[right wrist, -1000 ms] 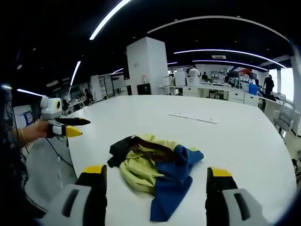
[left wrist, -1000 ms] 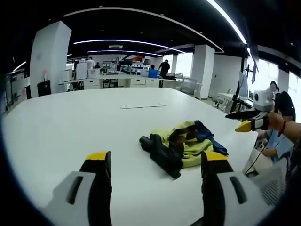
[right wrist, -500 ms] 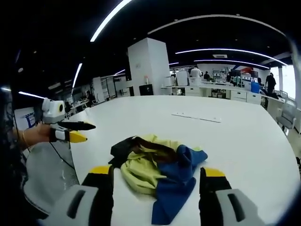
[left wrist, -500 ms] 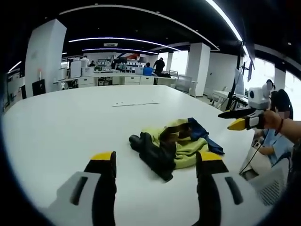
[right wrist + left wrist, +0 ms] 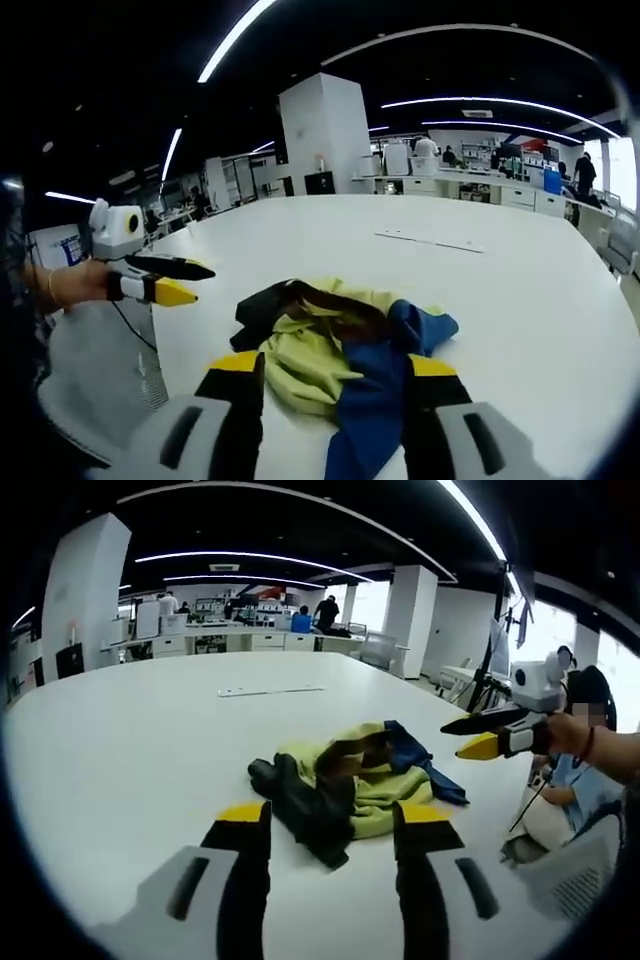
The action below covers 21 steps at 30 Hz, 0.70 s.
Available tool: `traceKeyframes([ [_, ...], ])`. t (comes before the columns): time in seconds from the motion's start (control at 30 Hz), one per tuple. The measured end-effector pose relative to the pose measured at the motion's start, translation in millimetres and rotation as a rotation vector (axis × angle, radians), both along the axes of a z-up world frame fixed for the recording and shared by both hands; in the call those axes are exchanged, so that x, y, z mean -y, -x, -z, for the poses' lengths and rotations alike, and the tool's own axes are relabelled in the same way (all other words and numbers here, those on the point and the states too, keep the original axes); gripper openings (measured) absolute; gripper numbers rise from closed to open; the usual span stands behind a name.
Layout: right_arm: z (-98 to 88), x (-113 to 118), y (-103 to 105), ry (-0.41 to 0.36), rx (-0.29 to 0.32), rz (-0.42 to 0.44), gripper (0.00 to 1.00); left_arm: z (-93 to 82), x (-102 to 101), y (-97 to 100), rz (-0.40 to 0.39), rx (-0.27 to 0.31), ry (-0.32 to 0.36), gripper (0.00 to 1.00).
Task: Fold the garment on the visible template until the final outline fits inside the template.
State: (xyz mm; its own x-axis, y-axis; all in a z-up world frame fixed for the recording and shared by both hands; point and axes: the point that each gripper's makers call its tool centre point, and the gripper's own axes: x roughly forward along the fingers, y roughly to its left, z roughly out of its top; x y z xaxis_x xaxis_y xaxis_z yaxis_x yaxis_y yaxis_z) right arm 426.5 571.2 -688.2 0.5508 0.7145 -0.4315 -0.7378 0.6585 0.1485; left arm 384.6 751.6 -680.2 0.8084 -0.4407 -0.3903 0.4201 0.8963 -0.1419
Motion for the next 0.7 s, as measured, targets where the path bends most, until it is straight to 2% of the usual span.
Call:
traceKeyframes([
  [0.3,8.8,-1.5,-4.8,0.019,-0.013,0.003,0.43,11.3,17.3,-8.8,0.044,-0.011,-0.004,0.27],
  [0.57,16.3,-0.5,-13.3,0.035,-0.019,0.017,0.36,26.5,30.6,-13.0,0.095,-0.046,-0.006,0.19],
  [0.7,20.0,0.0,-18.0,0.042,-0.026,0.024,0.33,36.3,37.0,-13.3,0.127,-0.072,-0.031,0.16],
])
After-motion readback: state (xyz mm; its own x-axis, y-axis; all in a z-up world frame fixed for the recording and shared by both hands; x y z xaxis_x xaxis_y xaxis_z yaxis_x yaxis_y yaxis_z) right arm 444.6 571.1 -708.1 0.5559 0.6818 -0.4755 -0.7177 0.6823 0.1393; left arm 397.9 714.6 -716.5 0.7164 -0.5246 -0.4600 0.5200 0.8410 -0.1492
